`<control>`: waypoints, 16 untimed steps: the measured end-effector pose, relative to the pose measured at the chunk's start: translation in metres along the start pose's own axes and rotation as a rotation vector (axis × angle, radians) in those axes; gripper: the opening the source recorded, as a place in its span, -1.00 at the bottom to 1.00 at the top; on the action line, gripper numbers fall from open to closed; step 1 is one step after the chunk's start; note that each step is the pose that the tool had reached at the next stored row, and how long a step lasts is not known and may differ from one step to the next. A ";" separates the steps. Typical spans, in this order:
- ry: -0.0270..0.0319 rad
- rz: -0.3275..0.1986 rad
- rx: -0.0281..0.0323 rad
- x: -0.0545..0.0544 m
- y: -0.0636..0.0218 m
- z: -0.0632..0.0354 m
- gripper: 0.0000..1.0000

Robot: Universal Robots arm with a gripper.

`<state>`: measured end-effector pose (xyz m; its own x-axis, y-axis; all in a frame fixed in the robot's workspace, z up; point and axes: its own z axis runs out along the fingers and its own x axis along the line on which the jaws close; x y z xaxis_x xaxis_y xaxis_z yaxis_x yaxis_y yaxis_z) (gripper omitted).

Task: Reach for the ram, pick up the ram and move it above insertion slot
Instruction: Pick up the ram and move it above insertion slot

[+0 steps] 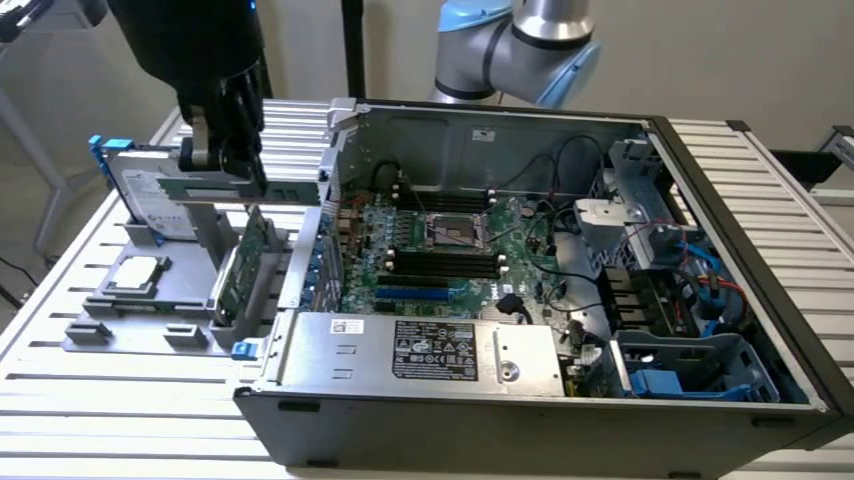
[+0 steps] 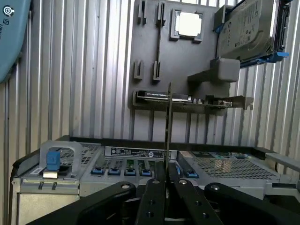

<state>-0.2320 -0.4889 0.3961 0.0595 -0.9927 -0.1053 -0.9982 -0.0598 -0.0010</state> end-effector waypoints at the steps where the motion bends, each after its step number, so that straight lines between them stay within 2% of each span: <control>1: 0.0000 0.000 0.0000 0.000 -0.0045 0.0000 -0.73; 16: -0.0001 0.000 0.0000 0.002 -0.0726 0.0008 -0.73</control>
<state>-0.1594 -0.4868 0.3951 0.0595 -0.9927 -0.1053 -0.9982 -0.0597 -0.0010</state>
